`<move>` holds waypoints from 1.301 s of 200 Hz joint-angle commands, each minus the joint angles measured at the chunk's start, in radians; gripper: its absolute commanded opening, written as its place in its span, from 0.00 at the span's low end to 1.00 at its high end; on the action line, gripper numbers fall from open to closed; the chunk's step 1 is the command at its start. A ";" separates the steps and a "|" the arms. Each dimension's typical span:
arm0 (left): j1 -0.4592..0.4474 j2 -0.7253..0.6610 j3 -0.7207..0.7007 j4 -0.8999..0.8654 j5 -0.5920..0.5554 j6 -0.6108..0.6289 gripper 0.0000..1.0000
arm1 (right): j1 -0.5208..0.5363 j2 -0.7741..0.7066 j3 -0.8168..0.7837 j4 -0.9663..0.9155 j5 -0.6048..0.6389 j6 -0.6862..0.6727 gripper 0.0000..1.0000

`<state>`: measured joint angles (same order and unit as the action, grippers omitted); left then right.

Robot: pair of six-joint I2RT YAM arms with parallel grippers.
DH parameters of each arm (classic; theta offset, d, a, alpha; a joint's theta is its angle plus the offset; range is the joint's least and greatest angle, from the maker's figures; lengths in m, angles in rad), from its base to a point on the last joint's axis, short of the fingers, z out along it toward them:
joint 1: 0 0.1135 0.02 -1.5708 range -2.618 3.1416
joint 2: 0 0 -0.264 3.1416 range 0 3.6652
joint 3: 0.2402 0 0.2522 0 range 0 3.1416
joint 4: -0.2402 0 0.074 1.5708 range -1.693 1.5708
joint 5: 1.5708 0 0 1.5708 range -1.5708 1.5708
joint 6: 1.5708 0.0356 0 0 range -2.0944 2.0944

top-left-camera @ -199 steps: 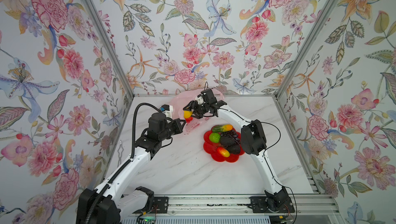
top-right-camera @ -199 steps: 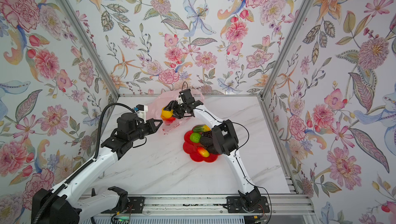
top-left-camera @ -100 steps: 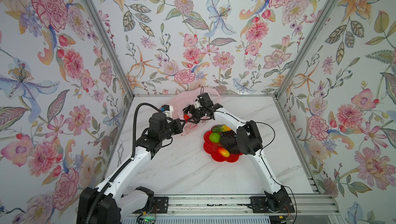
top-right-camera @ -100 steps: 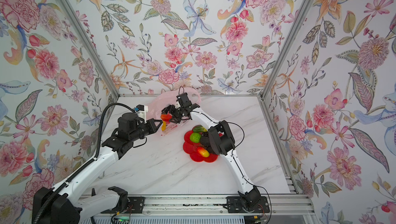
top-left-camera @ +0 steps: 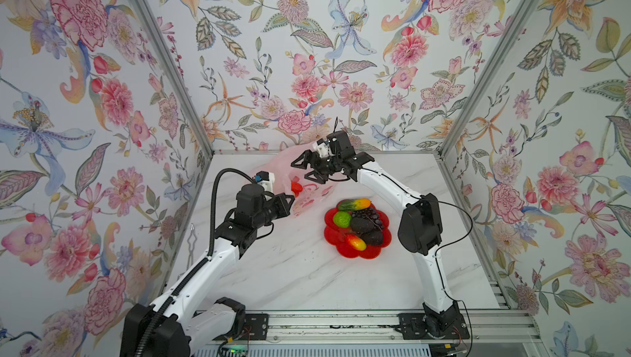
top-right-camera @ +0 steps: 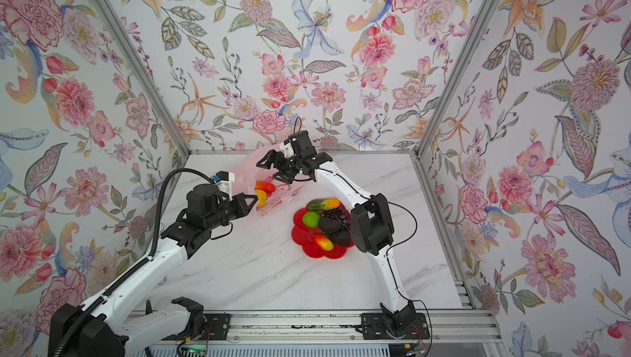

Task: Place the fruits into the plastic bag
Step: Place the fruit in the plastic bag, then pick up the fruit from the plate.

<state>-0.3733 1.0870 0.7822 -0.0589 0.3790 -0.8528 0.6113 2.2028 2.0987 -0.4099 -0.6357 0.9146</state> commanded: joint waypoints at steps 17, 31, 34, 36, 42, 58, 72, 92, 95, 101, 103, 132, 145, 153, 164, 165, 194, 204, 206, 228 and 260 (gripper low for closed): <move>-0.005 -0.063 -0.025 -0.057 -0.026 0.027 0.00 | -0.028 -0.183 -0.048 -0.275 0.109 -0.225 0.94; -0.005 -0.090 -0.035 -0.077 -0.037 0.031 0.00 | -0.031 -0.249 -0.064 -0.440 0.201 -0.339 0.97; -0.005 -0.097 -0.037 -0.081 -0.040 0.032 0.00 | -0.031 -0.264 -0.070 -0.473 0.221 -0.361 0.97; -0.005 -0.102 -0.039 -0.083 -0.041 0.032 0.00 | -0.031 -0.273 -0.075 -0.495 0.234 -0.375 0.98; -0.004 -0.114 -0.044 -0.088 -0.046 0.032 0.00 | -0.032 -0.302 -0.093 -0.557 0.269 -0.413 0.99; -0.003 -0.147 -0.058 -0.100 -0.051 0.034 0.00 | -0.030 -0.380 -0.166 -0.695 0.368 -0.487 0.99; -0.001 -0.165 -0.065 -0.112 -0.050 0.040 0.00 | -0.023 -0.450 -0.259 -0.757 0.430 -0.525 0.99; -0.002 -0.179 -0.075 -0.125 -0.045 0.049 0.00 | -0.004 -0.542 -0.410 -0.790 0.469 -0.539 0.99; -0.002 -0.182 -0.078 -0.125 -0.045 0.049 0.00 | 0.001 -0.554 -0.430 -0.791 0.472 -0.539 0.99; -0.002 -0.187 -0.083 -0.127 -0.042 0.047 0.00 | 0.008 -0.576 -0.479 -0.790 0.473 -0.537 0.99; -0.001 -0.188 -0.085 -0.127 -0.042 0.047 0.00 | 0.011 -0.582 -0.493 -0.789 0.474 -0.537 0.99; -0.002 -0.206 -0.110 -0.127 -0.033 0.039 0.00 | 0.083 -0.622 -0.632 -0.790 0.511 -0.528 0.99; -0.002 -0.207 -0.117 -0.129 -0.033 0.037 0.00 | 0.115 -0.617 -0.664 -0.789 0.534 -0.527 1.00; -0.004 -0.210 -0.118 -0.130 -0.035 0.032 0.00 | 0.130 -0.609 -0.677 -0.789 0.548 -0.528 1.00; -0.003 -0.215 -0.118 -0.128 -0.038 0.023 0.00 | 0.143 -0.594 -0.691 -0.788 0.557 -0.531 0.98; -0.003 -0.215 -0.118 -0.128 -0.037 0.023 0.00 | 0.143 -0.592 -0.692 -0.788 0.557 -0.531 0.98; -0.002 -0.212 -0.102 -0.150 -0.042 0.041 0.00 | 0.162 -0.550 -0.705 -0.775 0.583 -0.542 0.97; -0.002 -0.208 -0.098 -0.157 -0.041 0.046 0.00 | 0.167 -0.538 -0.710 -0.762 0.582 -0.541 0.96; -0.002 -0.209 -0.098 -0.157 -0.040 0.046 0.00 | 0.169 -0.536 -0.710 -0.760 0.581 -0.542 0.96; -0.002 -0.220 -0.105 -0.156 -0.040 0.040 0.00 | 0.179 -0.507 -0.714 -0.739 0.578 -0.540 0.94; -0.003 -0.228 -0.110 -0.159 -0.043 0.041 0.00 | 0.187 -0.455 -0.700 -0.715 0.578 -0.541 0.91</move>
<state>-0.3733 0.8783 0.6762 -0.2028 0.3363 -0.8265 0.7902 1.7096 1.3968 -1.1450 -0.0731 0.3847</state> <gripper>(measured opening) 0.046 0.918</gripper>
